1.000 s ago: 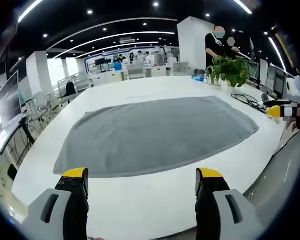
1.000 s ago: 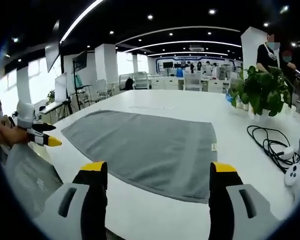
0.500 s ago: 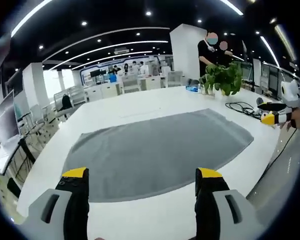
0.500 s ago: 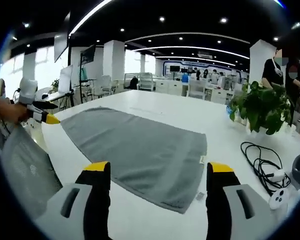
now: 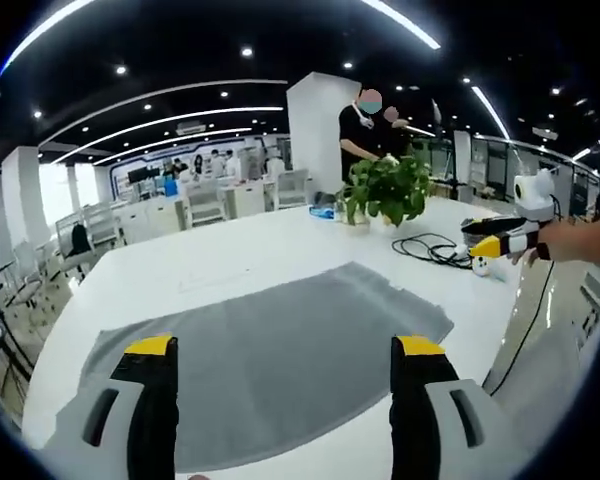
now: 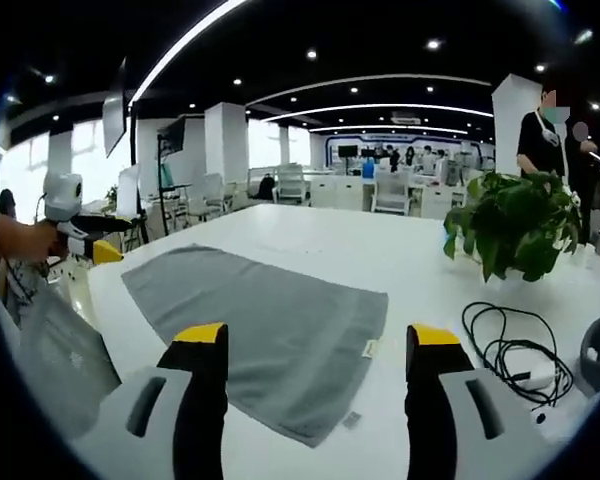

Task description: Fold the towel on the table until its edges align and the towel forms a compact rectangular stack.

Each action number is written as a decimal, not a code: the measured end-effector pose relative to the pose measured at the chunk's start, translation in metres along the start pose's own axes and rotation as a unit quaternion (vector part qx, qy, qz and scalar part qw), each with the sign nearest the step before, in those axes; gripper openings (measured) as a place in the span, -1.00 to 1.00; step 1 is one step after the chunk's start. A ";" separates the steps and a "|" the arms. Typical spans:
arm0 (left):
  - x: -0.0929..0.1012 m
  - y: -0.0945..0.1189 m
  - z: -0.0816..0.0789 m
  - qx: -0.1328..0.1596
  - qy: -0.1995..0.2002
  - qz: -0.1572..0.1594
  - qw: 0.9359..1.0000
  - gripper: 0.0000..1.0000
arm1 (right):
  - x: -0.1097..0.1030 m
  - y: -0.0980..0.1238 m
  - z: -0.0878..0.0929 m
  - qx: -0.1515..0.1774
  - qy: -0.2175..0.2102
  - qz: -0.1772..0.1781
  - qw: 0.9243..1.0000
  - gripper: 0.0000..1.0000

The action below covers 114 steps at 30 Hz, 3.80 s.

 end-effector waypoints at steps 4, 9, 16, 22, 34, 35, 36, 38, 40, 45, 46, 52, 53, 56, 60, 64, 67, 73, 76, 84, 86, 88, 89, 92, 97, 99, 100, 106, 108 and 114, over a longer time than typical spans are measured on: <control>0.013 -0.008 -0.012 0.002 -0.007 0.020 1.000 0.80 | 0.015 0.001 -0.008 0.004 0.014 -0.001 1.000 0.46; 0.035 -0.018 -0.025 0.001 -0.026 0.050 0.998 0.80 | 0.034 0.007 -0.022 0.000 0.054 0.001 0.999 0.46; 0.057 -0.031 -0.033 -0.006 -0.049 0.074 0.996 0.80 | 0.067 0.013 -0.036 0.009 0.054 0.007 0.998 0.48; 0.074 -0.043 -0.035 -0.015 -0.050 0.098 0.994 0.80 | 0.082 0.015 -0.042 0.014 0.046 0.014 0.999 0.49; 0.114 -0.073 -0.049 -0.015 -0.073 0.142 0.987 0.78 | 0.127 0.010 -0.052 -0.001 0.069 0.027 0.997 0.47; 0.116 -0.075 -0.049 -0.016 -0.073 0.145 0.987 0.78 | 0.129 0.010 -0.053 -0.001 0.065 0.029 0.997 0.46; 0.119 -0.078 -0.048 -0.020 -0.070 0.148 0.986 0.78 | 0.132 0.008 -0.054 0.000 0.059 0.029 0.998 0.46; 0.124 -0.082 -0.046 -0.025 -0.069 0.152 0.986 0.78 | 0.138 0.002 -0.054 -0.004 0.059 0.030 0.998 0.46; 0.129 -0.086 -0.045 -0.029 -0.068 0.158 0.985 0.78 | 0.141 -0.003 -0.053 -0.006 0.062 0.029 0.998 0.45; 0.140 -0.097 -0.041 -0.039 -0.084 0.173 0.981 0.79 | 0.147 -0.021 -0.046 -0.020 0.067 0.019 0.997 0.42; 0.142 -0.098 -0.040 -0.042 -0.084 0.175 0.980 0.79 | 0.147 -0.024 -0.045 -0.022 0.067 0.018 0.997 0.41; 0.149 -0.108 -0.035 -0.053 -0.085 0.184 0.978 0.79 | 0.148 -0.038 -0.037 -0.034 0.063 0.008 0.997 0.39; 0.152 -0.110 -0.035 -0.055 -0.086 0.187 0.977 0.78 | 0.149 -0.042 -0.035 -0.036 0.060 0.006 0.998 0.38; 0.158 -0.114 -0.031 -0.059 -0.095 0.197 0.974 0.77 | 0.147 -0.050 -0.030 -0.043 0.056 0.002 0.997 0.37; 0.162 -0.118 -0.023 -0.070 -0.104 0.207 0.970 0.73 | 0.145 -0.059 -0.023 -0.049 0.050 -0.006 0.998 0.34; 0.168 -0.123 -0.014 -0.084 -0.106 0.218 0.967 0.69 | 0.143 -0.069 -0.013 -0.060 0.052 -0.016 0.997 0.29; 0.173 -0.125 -0.009 -0.089 -0.118 0.228 0.962 0.68 | 0.140 -0.076 -0.007 -0.068 0.049 -0.025 0.996 0.26; 0.182 -0.128 0.002 -0.099 -0.140 0.253 0.952 0.59 | 0.135 -0.092 0.004 -0.078 0.040 -0.040 0.995 0.22; 0.186 -0.131 0.007 -0.106 -0.143 0.263 0.948 0.53 | 0.133 -0.102 0.010 -0.085 0.041 -0.046 0.994 0.19; 0.192 -0.140 0.022 -0.105 -0.153 0.287 0.940 0.36 | 0.128 -0.123 0.024 -0.093 0.027 -0.058 0.994 0.17; 0.193 -0.143 0.027 -0.113 -0.149 0.289 0.939 0.36 | 0.125 -0.126 0.026 -0.098 0.029 -0.058 0.993 0.13; 0.195 -0.145 0.032 -0.120 -0.150 0.294 0.936 0.33 | 0.125 -0.130 0.030 -0.101 0.031 -0.058 0.993 0.08; 0.197 -0.146 0.033 -0.122 -0.152 0.297 0.935 0.30 | 0.127 -0.134 0.034 -0.106 0.029 -0.058 0.992 0.05; 0.205 -0.151 0.036 -0.124 -0.156 0.309 0.930 0.15 | 0.126 -0.141 0.038 -0.112 0.027 -0.059 0.992 -0.05; 0.214 -0.162 0.051 -0.134 -0.173 0.320 0.922 -0.05 | 0.118 -0.155 0.045 -0.126 0.026 -0.073 0.989 -0.11; 0.217 -0.163 0.056 -0.143 -0.175 0.325 0.918 -0.10 | 0.115 -0.159 0.046 -0.130 0.029 -0.076 0.988 -0.15; 0.219 -0.164 0.058 -0.143 -0.181 0.327 0.917 -0.12 | 0.113 -0.162 0.046 -0.129 0.031 -0.079 0.988 -0.18; 0.228 -0.170 0.070 -0.158 -0.176 0.330 0.914 -0.22 | 0.113 -0.181 0.051 -0.137 0.012 -0.070 0.988 -0.38; 0.231 -0.172 0.073 -0.161 -0.170 0.329 0.915 -0.25 | 0.115 -0.185 0.056 -0.147 0.027 -0.069 0.986 -0.52; 0.239 -0.182 0.079 -0.170 -0.158 0.333 0.914 -0.30 | 0.118 -0.198 0.061 -0.152 0.021 -0.070 0.986 -0.59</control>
Point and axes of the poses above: the point that each gripper's makers call its tool centre point, and the gripper's own axes: y roughly backward along the fingers, x roughly to its right, z roughly out of its underside, the point moved 7 cm from there along y, roughly backward along the fingers, and after that the axes turned 6 degrees about y, right-handed, at the moved point
